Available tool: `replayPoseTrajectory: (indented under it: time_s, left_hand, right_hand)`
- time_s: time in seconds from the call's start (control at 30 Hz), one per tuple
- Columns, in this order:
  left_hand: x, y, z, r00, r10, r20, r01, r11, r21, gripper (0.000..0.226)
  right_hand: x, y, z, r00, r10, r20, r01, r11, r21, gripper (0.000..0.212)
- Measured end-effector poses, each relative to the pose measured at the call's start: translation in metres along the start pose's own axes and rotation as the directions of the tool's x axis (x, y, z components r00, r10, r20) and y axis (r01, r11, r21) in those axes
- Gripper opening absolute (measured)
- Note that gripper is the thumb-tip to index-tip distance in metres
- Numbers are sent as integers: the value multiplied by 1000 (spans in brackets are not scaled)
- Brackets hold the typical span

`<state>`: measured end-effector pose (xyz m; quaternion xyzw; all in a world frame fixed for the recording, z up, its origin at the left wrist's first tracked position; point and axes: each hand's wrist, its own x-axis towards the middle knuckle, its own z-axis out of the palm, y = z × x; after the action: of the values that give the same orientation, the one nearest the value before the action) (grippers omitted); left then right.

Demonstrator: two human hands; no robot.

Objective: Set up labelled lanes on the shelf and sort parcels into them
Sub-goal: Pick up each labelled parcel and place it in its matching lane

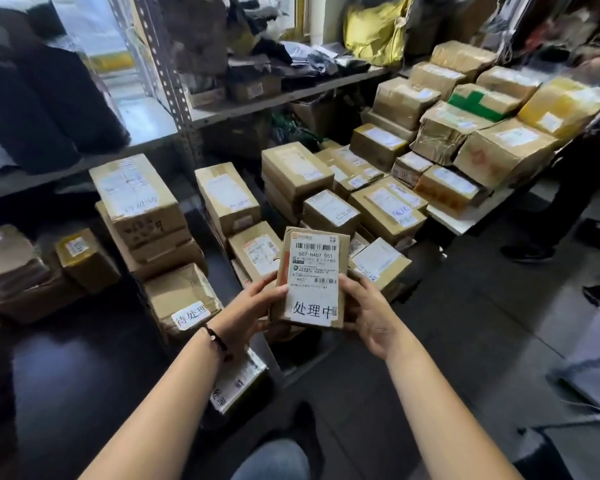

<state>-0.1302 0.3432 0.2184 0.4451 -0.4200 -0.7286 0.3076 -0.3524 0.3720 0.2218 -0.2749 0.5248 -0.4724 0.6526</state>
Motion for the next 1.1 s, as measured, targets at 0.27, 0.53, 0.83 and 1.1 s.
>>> replayPoseTrajectory:
  time_s: [0.27,0.53,0.83,1.1]
  left_hand:
    - [70,-4,-2,993,-83,-87,87,995,41,51]
    - [98,0,7,934,-95,-344,94,995,-21,39]
    - [66,-26,41,784,-134,-606,67,989,-132,17]
    - [17,-75,66,690,-233,-685,40,958,-285,19]
  right_hand:
    - [59,-7,-24,980,199,23,-199,980,-1,46]
    - [92,-3,-41,951,290,106,-303,943,140,40]
    - [78,28,-82,876,452,169,-477,863,165,28]
    - [53,80,-103,760,643,99,-648,736,197,16]
